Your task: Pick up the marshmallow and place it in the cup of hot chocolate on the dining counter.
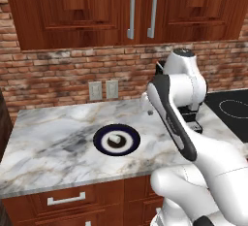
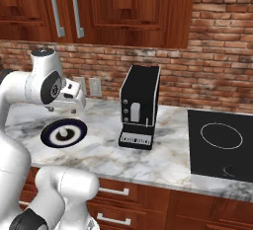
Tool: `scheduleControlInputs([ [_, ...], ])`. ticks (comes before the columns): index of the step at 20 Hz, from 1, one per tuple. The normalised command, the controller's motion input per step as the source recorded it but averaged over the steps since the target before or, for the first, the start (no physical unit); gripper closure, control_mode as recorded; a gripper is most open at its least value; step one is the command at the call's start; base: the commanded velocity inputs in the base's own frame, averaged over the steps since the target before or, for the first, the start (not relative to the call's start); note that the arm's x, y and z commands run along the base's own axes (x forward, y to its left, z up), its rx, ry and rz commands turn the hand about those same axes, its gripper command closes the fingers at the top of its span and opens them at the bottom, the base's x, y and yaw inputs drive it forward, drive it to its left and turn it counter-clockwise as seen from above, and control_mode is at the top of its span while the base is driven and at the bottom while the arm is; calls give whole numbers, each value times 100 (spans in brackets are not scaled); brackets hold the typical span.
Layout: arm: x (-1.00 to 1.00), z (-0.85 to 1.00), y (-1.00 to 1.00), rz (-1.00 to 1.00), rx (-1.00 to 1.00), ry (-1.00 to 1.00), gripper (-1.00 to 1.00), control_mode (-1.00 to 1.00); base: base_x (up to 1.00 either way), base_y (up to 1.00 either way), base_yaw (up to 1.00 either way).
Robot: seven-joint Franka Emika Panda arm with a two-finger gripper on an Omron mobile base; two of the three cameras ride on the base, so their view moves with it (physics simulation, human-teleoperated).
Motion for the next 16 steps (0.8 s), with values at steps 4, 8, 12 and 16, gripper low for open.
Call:
scheduleControlInputs([
  [4, -4, -50, 76, 16, 0, 10, -100, -100, 0, 0, 0],
  [8, 0, -52, 54, 17, -3, 11, -100, -100, 0, 0, 0],
  [12, 19, -55, 47, 12, -8, 14, -100, -100, 0, 0, 0],
  [16, 46, -44, 44, 2, -9, 9, -100, -100, 0, 0, 0],
])
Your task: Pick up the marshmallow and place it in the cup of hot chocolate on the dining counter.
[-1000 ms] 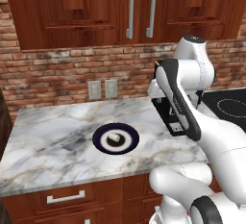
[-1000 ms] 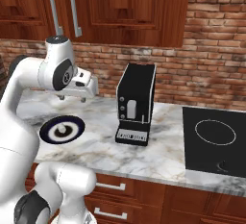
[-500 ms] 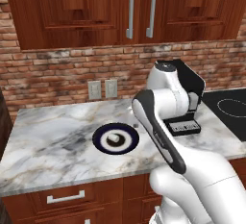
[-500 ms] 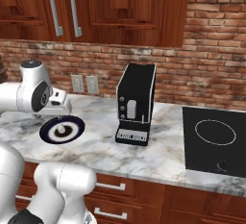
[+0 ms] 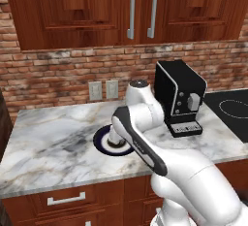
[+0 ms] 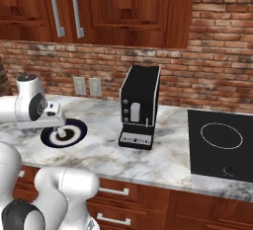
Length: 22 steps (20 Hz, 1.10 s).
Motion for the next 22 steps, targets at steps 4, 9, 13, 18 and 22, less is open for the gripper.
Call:
scheduleControlInputs([
  [4, 43, -31, 13, 0, -4, 4, -100, -100, 0, 0, 0],
  [9, 40, -31, 0, 0, 0, 0, -100, -100, 0, 0, 0],
  [13, 37, -35, 0, 0, 1, 0, -100, -100, 0, 0, 0],
  [18, 37, -23, 3, 0, 0, 0, -100, -100, 0, 0, 0],
  [22, 34, -23, 16, 0, 0, 0, -100, -100, 0, 0, 0],
])
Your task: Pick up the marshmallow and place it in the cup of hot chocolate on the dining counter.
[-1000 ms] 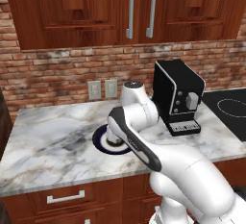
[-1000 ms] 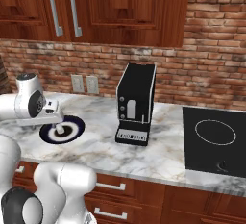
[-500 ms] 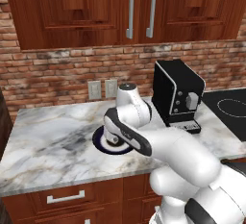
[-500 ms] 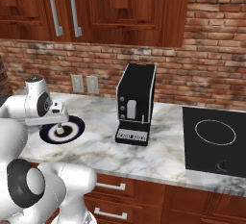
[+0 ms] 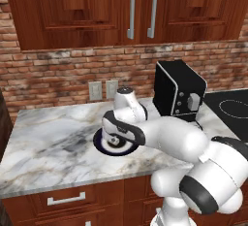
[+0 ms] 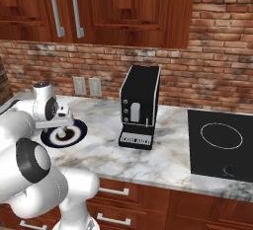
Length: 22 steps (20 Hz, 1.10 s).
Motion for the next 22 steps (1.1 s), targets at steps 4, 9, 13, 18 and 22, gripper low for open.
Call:
scheduleControlInputs([
  [4, 22, -28, 15, 0, 0, 0, -100, -100, 0, 0, 0],
  [9, 24, -27, 2, 0, 0, -1, -100, -100, 0, 0, 0],
  [13, 26, -22, 2, 0, 0, -3, -100, -100, 0, 0, 0],
  [18, 25, -20, 12, 0, 0, -2, -100, -100, 0, 0, 0],
  [22, 21, -21, 7, 0, 0, -1, -100, -100, 0, 0, 0],
])
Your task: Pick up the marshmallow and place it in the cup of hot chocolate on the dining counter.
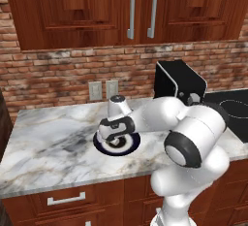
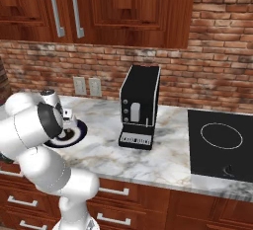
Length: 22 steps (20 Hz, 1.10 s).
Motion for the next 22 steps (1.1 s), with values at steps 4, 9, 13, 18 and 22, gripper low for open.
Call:
scheduleControlInputs([
  [4, 14, -19, 5, 0, 0, 0, -100, -100, 0, 0, 0],
  [9, 11, -33, 12, 0, 0, 0, 100, -100, 0, 0, 0],
  [13, 0, -6, 1, 0, 0, -5, 100, -100, 0, 0, 0],
  [18, -4, 0, 8, 0, 0, -7, 100, -100, 0, 0, 0],
  [22, -42, 29, 13, 0, 0, -23, 100, -100, 0, 0, 0],
])
